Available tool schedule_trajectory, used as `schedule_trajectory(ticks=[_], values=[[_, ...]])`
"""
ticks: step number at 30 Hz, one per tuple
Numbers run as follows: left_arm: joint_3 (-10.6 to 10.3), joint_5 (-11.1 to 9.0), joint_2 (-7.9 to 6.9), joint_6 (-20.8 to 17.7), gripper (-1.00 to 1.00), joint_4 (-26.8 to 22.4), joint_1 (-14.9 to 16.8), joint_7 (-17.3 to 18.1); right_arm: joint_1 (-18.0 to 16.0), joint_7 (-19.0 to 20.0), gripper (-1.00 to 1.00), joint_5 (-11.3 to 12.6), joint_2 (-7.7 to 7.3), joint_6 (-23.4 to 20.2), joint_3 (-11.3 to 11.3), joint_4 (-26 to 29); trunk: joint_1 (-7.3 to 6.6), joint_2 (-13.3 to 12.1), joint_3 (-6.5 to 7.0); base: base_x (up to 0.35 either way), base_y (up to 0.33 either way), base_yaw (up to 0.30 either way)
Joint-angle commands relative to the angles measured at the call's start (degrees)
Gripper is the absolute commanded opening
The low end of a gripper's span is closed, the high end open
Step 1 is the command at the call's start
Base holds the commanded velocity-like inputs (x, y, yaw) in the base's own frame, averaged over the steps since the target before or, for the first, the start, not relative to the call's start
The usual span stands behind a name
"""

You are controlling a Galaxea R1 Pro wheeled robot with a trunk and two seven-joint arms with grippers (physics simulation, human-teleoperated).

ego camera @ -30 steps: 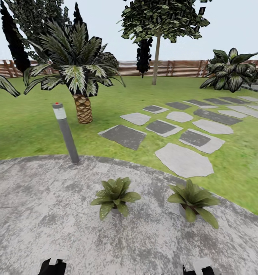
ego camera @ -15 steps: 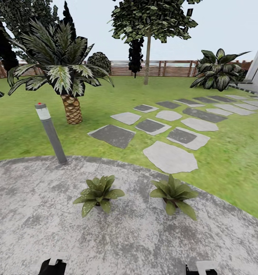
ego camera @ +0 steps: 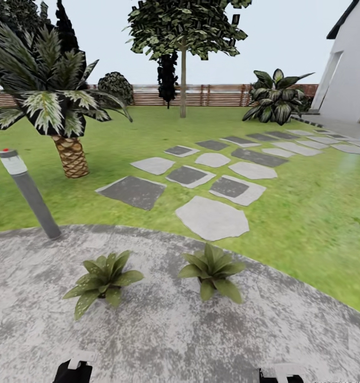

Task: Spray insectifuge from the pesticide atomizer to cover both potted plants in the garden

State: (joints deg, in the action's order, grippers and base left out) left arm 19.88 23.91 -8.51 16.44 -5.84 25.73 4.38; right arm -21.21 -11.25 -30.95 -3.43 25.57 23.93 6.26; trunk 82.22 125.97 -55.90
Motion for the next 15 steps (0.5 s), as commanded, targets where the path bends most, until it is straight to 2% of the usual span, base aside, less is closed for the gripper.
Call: schedule_trajectory(ticks=[1, 15], values=[[0.5, 0.35, -0.01, 0.17, -1.0, 0.02, 0.02, 0.28, -0.06, -0.27, 1.0, -0.6, 0.01, 0.14, 0.33, -0.11, 0.01, 0.02, -0.05, 0.186, -0.236, -0.265], [0.5, 0.35, -0.01, 0.17, -1.0, 0.03, 0.02, 0.28, -0.06, -0.27, 1.0, -0.6, 0.01, 0.15, 0.33, -0.2, 0.01, 0.02, -0.05, 0.153, -0.244, -0.265]])
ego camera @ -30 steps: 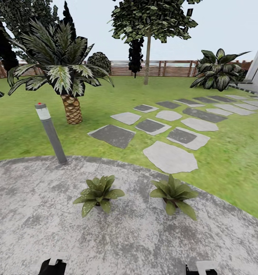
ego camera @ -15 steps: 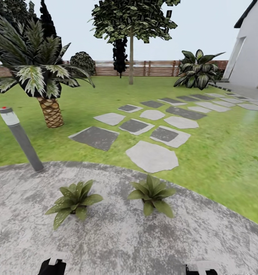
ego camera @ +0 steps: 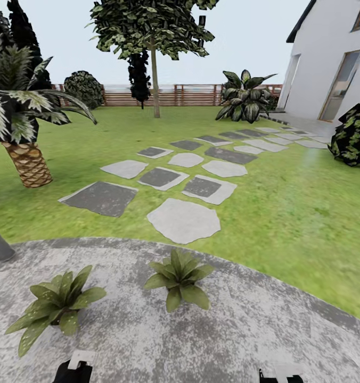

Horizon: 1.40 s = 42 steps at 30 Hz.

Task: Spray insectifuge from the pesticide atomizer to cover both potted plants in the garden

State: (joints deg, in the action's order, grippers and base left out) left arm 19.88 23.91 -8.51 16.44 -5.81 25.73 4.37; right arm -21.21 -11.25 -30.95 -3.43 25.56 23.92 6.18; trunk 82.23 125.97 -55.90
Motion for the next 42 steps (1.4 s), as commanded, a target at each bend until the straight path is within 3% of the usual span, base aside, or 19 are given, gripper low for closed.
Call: schedule_trajectory(ticks=[1, 7, 12, 16, 26, 34, 42], values=[[0.5, 0.35, -0.01, 0.17, -1.0, 0.01, 0.02, 0.28, -0.06, -0.26, 1.0, -0.61, 0.01, 0.16, 0.33, -0.1, 0.0, 0.02, -0.05, 0.108, -0.259, -0.261], [0.49, 0.35, -0.01, 0.17, -1.0, 0.01, 0.02, 0.28, -0.06, -0.28, 1.0, -0.61, 0.01, 0.41, 0.33, -0.08, 0.0, 0.02, -0.05, 0.106, -0.26, -0.119], [0.51, 0.33, -0.01, 0.17, -1.0, -0.01, 0.02, 0.24, -0.06, -0.35, 1.0, -0.83, -0.07, 8.71, 0.33, -0.8, 0.0, 0.02, -0.05, 0.106, -0.26, -0.008], [0.51, 0.27, -0.01, 0.17, -1.0, -0.02, 0.02, 0.25, -0.06, -0.35, 1.0, -0.86, -0.08, 10.77, 0.34, -1.34, 0.0, 0.02, -0.05, 0.125, -0.26, -0.001], [0.51, 0.26, -0.01, 0.17, -1.0, -0.07, 0.02, 0.2, -0.06, -0.26, 1.0, -0.87, -0.08, 11.09, 0.33, -1.43, 0.0, 0.02, 0.03, 0.092, -0.249, 0.118], [0.56, 0.26, -0.02, 0.16, -1.0, -0.07, 0.02, 0.2, -0.06, -0.26, 1.0, -0.87, -0.08, 11.09, 0.33, -1.43, 0.0, 0.02, 0.19, 0.002, -0.031, 0.261], [0.52, 0.31, 0.06, 0.17, -1.0, -0.07, 0.02, 0.2, -0.06, -0.26, 1.0, -0.87, -0.08, 11.09, 0.33, -1.43, 0.0, 0.02, 0.21, 0.0, -0.082, 0.043]])
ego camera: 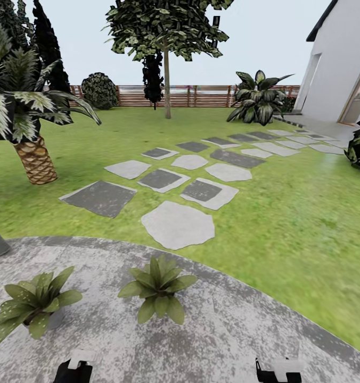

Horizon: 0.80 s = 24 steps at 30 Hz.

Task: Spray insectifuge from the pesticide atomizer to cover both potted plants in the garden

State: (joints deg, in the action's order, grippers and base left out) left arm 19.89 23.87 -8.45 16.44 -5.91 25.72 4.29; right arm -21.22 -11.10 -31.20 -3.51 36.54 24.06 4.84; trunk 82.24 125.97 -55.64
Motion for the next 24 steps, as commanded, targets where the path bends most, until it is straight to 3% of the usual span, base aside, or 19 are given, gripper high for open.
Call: schedule_trajectory(ticks=[1, 9, 14, 24], values=[[0.5, 0.35, 0.0, 0.17, -1.0, 0.02, 0.03, 0.28, -0.05, -0.42, 1.0, -0.61, 0.0, 0.11, 0.2, -0.09, -0.01, 0.02, -0.05, 0.0, -0.236, 0.003], [0.5, 0.34, -0.01, 0.17, -1.0, 0.02, 0.03, 0.28, -0.05, -0.42, 1.0, -0.61, 0.0, 0.11, 0.2, -0.09, -0.01, 0.02, -0.05, 0.0, -0.262, 0.003], [0.53, 0.36, -0.07, 0.17, -1.0, 0.02, 0.03, 0.28, -0.05, -0.42, 1.0, -0.61, 0.0, 0.11, 0.2, -0.02, -0.01, 0.02, -0.05, 0.0, -0.257, 0.188], [0.32, 0.58, 0.1, 0.04, -1.0, -0.23, 0.03, 0.34, -0.05, 0.01, 1.0, -0.81, -0.08, -0.05, 0.15, 0.01, -0.01, 0.02, -0.05, 0.0, -0.036, 0.048]])
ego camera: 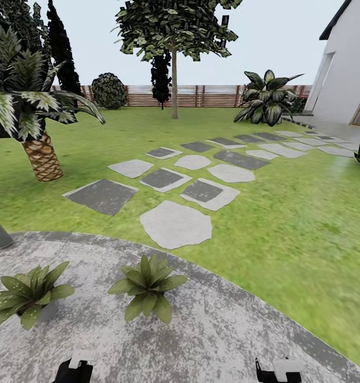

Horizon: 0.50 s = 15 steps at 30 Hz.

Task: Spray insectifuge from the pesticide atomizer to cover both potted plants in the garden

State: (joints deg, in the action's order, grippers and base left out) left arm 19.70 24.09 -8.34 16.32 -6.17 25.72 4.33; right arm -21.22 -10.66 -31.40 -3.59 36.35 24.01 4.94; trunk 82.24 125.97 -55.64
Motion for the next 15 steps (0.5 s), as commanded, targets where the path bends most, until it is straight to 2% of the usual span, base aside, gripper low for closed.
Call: schedule_trajectory(ticks=[1, 3, 5, 8, 9, 11, 13, 14, 15], values=[[0.22, 0.44, -0.04, 0.03, -1.0, -0.21, 0.03, 0.61, -0.05, -0.34, 1.0, -0.72, -0.01, 0.05, 0.04, -0.05, -0.01, 0.02, -0.05, 0.0, 0.0, 0.0], [-0.02, 0.58, -0.34, -0.22, -1.0, -0.41, 0.13, 1.56, -0.05, -0.16, 1.0, -0.91, -0.04, -0.06, -0.2, 0.02, -0.01, 0.02, -0.05, 0.0, 0.0, 0.0], [-0.39, 1.13, -0.75, -0.4, -1.0, -0.61, 0.59, 5.19, -0.05, 1.82, 1.0, -2.25, -0.44, -0.11, -1.74, 0.33, -0.01, 0.02, -0.05, 0.0, 0.0, 0.0], [-2.7, 4.38, -1.9, -0.72, -1.0, -0.91, 0.97, 13.75, -0.05, 9.28, 1.0, -4.84, -1.24, -0.17, -3.6, 3.41, -0.01, 0.02, -0.05, 0.0, 0.0, 0.0], [-3.65, 6.73, -2.69, -1.07, -1.0, -1.75, 1.58, 18.54, -0.05, 14.41, 1.0, -5.92, -1.62, -0.31, -3.96, 6.72, -0.01, 0.02, -0.05, 0.0, 0.0, 0.0], [-4.31, 10.08, -3.26, -2.63, -1.0, -3.82, 3.47, 24.98, -0.05, 22.52, 1.0, -7.03, -2.03, -1.44, -4.17, 11.72, -0.01, 0.02, -0.05, 0.0, 0.0, 0.0], [-4.58, 13.76, -3.52, -6.31, -1.0, -6.08, 5.46, 32.32, -0.05, 31.32, 1.0, -7.96, -2.34, -4.37, -4.26, 16.97, -0.01, 0.02, -0.05, 0.0, 0.0, 0.0], [-4.67, 16.46, -3.59, -9.31, -1.0, -8.12, 6.74, 38.19, -0.05, 37.64, 1.0, -8.62, -2.5, -7.11, -4.29, 20.96, -0.01, 0.02, -0.05, 0.0, 0.0, 0.0], [-4.7, 18.13, -3.6, -10.86, -1.0, -9.81, 7.46, 41.96, -0.05, 41.52, 1.0, -9.01, -2.62, -8.84, -4.3, 23.64, -0.01, 0.02, -0.05, 0.0, 0.0, 0.0]])
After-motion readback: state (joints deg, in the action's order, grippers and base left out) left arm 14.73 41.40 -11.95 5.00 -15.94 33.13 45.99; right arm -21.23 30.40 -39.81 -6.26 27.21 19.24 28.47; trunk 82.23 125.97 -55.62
